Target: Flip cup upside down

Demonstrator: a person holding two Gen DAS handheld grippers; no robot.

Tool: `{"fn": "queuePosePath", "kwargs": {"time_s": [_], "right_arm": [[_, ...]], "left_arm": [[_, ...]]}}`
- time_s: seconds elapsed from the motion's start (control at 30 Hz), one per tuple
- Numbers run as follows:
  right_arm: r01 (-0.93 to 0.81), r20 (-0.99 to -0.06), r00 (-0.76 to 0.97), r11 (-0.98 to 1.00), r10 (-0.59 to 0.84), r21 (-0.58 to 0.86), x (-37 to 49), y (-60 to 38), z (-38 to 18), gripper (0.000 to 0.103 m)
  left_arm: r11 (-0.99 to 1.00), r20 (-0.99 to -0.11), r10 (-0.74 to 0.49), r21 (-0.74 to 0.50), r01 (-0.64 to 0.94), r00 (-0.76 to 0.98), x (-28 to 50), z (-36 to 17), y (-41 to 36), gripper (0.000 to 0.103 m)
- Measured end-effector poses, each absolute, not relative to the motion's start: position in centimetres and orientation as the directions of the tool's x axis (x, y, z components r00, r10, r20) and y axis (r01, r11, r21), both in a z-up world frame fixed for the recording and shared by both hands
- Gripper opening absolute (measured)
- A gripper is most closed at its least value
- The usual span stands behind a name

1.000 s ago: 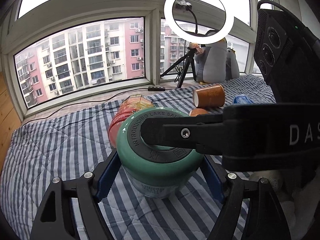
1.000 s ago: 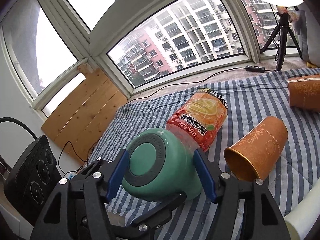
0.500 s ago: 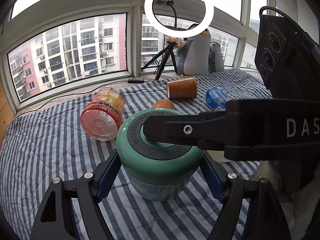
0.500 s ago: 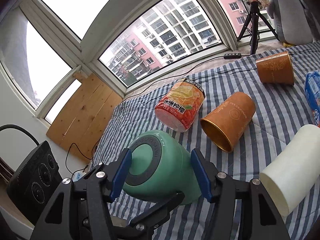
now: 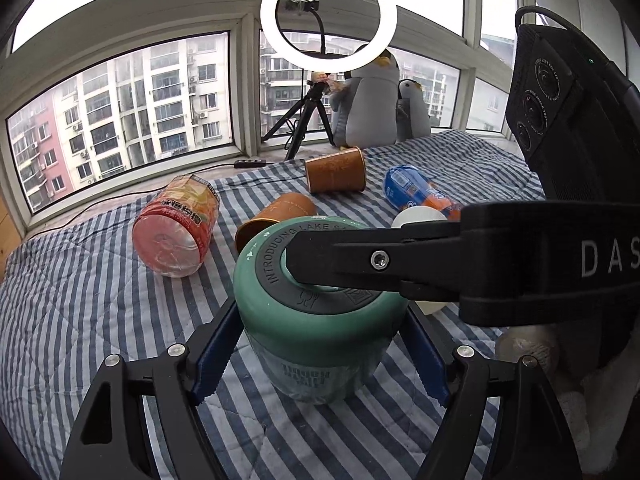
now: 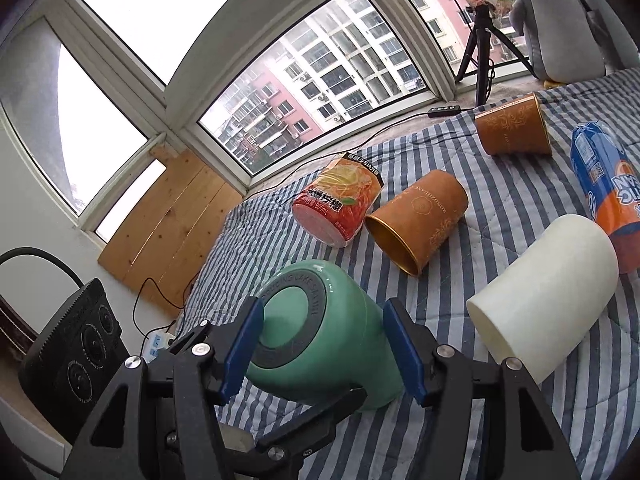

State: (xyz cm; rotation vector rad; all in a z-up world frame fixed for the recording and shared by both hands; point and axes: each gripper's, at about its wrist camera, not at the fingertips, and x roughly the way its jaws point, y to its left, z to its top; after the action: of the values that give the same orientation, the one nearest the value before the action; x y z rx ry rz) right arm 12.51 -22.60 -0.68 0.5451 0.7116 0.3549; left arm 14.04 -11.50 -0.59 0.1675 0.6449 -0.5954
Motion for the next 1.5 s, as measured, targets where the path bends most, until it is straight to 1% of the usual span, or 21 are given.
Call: {"fn": "queuePosePath", "kwargs": {"time_s": [0.1,0.17,0.2,0.37,0.47,0.53,0.57,0.63,0.7,0.77,0.83,0.97,1.1,1.2,1.33,1.5], "right_arm": [[-0.130,-0.517,0.730,0.834,0.447,0.536,12.1,-22.2,-0.5,0.063],[-0.132,-0.513,0.748,0.853,0.420,0.505,11.7,-22.1,-0.4,0.066],[-0.133,-0.510,0.755,0.857,0.413,0.498,11.5,-22.1,-0.4,0.068],[-0.119,-0.494,0.779,0.865,0.386,0.487,10.8,-22.8,-0.5,0.069],[-0.117,-0.479,0.799,0.876,0.363,0.468,9.9,-23.1,-0.3,0.071],[-0.118,-0.463,0.817,0.886,0.343,0.448,8.9,-23.1,-0.1,0.073],[-0.120,-0.455,0.826,0.892,0.333,0.435,8.4,-23.1,-0.1,0.075],[-0.126,-0.437,0.842,0.902,0.317,0.413,7.4,-23.0,0.1,0.076],[-0.132,-0.421,0.853,0.909,0.308,0.396,6.4,-23.0,0.2,0.076],[-0.132,-0.393,0.873,0.917,0.287,0.376,5.1,-23.0,0.3,0.076],[-0.118,-0.363,0.900,0.937,0.241,0.329,3.7,-22.8,0.3,0.077],[-0.064,-0.307,0.943,0.975,0.128,0.213,1.3,-21.9,-0.1,0.079],[0.003,-0.247,0.969,0.994,0.025,0.110,-0.5,-20.9,-0.7,0.080],[0.049,-0.210,0.977,0.996,-0.033,0.072,-1.6,-20.4,-1.1,0.082],[0.105,-0.170,0.981,0.991,-0.091,0.076,-2.6,-20.7,-1.0,0.085],[0.157,-0.134,0.980,0.985,-0.146,0.068,-3.2,-20.8,-1.0,0.086]], "left_arm": [[0.832,-0.598,-0.446,-0.001,0.555,0.667,13.6,-0.6,-11.6,0.083],[0.836,-0.592,-0.439,0.005,0.548,0.675,13.3,-0.6,-11.4,0.089],[0.839,-0.590,-0.435,0.008,0.544,0.680,13.3,-0.6,-11.3,0.089],[0.853,-0.584,-0.418,0.011,0.522,0.696,12.8,-0.7,-10.3,0.093],[0.855,-0.581,-0.413,0.017,0.518,0.702,12.1,-0.8,-9.6,0.098],[0.861,-0.571,-0.398,0.038,0.507,0.718,11.5,-0.8,-9.3,0.098],[0.866,-0.564,-0.392,0.041,0.499,0.727,11.2,-0.7,-9.0,0.098],[0.870,-0.551,-0.397,0.030,0.492,0.734,10.3,-0.5,-8.2,0.098],[0.877,-0.521,-0.406,0.010,0.481,0.751,9.3,-0.1,-7.3,0.098],[0.894,-0.468,-0.395,0.001,0.447,0.791,8.1,0.3,-6.3,0.099],[0.910,-0.402,-0.388,-0.023,0.414,0.829,7.0,0.7,-5.2,0.103],[0.943,-0.276,-0.328,-0.042,0.330,0.903,5.0,1.2,-3.8,0.103],[0.957,-0.194,-0.288,-0.080,0.278,0.938,3.2,1.1,-2.9,0.103],[0.967,-0.160,-0.253,-0.043,0.250,0.954,2.1,0.8,-3.2,0.103],[0.972,-0.141,-0.235,-0.018,0.235,0.962,1.2,0.6,-3.6,0.103],[0.977,-0.121,-0.211,0.006,0.214,0.970,0.9,0.3,-4.1,0.103]]}}
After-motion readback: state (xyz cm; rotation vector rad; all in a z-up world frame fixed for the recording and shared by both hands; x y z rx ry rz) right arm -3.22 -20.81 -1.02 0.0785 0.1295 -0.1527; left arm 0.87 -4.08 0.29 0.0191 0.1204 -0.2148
